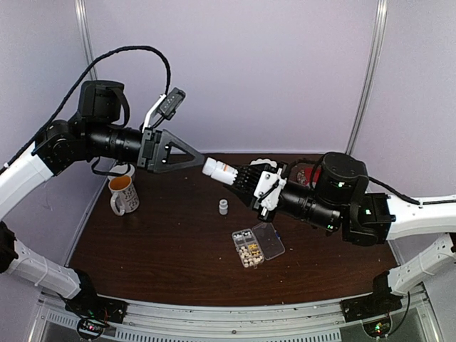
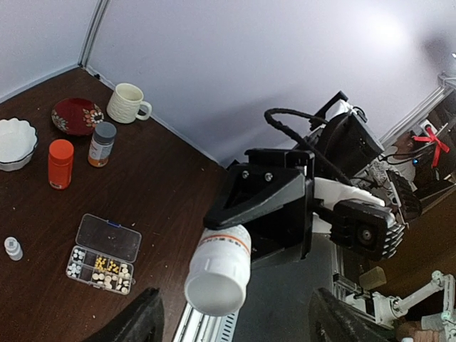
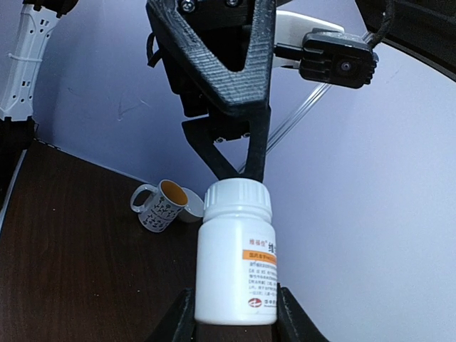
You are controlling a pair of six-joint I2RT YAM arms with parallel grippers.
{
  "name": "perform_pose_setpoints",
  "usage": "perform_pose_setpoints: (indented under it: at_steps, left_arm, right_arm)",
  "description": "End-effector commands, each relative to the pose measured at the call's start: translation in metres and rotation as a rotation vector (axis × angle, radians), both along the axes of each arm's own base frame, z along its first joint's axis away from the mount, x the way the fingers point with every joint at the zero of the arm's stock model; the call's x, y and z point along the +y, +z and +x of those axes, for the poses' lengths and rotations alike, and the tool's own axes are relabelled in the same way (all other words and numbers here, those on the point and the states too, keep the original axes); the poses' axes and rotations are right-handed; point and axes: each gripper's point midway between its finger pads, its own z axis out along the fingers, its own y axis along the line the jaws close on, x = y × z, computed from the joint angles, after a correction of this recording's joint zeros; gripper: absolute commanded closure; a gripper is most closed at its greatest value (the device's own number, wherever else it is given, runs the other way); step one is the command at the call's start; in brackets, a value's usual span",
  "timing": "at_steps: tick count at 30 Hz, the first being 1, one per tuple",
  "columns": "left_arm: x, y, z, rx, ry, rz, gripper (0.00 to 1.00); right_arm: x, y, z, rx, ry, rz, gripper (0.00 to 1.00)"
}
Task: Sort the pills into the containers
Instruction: Screw the lid of the pill bottle onto the pill bottle.
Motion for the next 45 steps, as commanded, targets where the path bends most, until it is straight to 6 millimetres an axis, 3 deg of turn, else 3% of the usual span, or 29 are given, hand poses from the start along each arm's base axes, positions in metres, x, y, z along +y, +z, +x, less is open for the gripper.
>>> perform_pose_setpoints:
  at_steps: [1,6,11,19,23,29,33,38,45]
  left_arm:
    - [-0.005,0.007,-0.007,0.022,-0.058,-0.043,0.29]
    - [-0.006,0.000,-0.003,0.031,-0.038,-0.020,0.22]
    - [-0.007,-0.004,-0.001,0.039,-0.037,-0.011,0.23]
    - [-0.009,-0.005,-0.003,0.047,-0.055,-0.009,0.40]
    - [-0.010,-0.006,-0.003,0.046,-0.064,-0.008,0.56]
    - [-0.012,-0.013,-0.003,0.048,-0.078,0.021,0.70]
    - [-0.011,-0.017,-0.001,0.039,-0.072,0.040,0.74]
    - [-0.008,-0.017,-0.001,-0.040,-0.078,0.050,1.00]
    - [-0.006,-0.027,0.006,-0.178,-0.068,0.105,1.00]
  right_arm:
    - [-0.003,0.023,0.003,-0.054,-0.044,0.034,1.00]
    - [-0.002,0.026,0.002,-0.059,-0.039,0.045,1.00]
    - [0.001,0.025,0.002,-0.062,-0.037,0.041,1.00]
    - [0.005,0.023,0.003,-0.064,-0.037,0.034,1.00]
    - [0.005,0.021,0.003,-0.060,-0.035,0.031,1.00]
    - [0.006,0.020,0.002,-0.045,-0.028,0.030,1.00]
    - [0.006,0.021,0.002,-0.033,-0.026,0.030,1.00]
    - [0.010,0.024,-0.001,0.032,0.028,0.043,1.00]
    - [0.017,0.033,0.009,0.311,0.144,0.111,1.00]
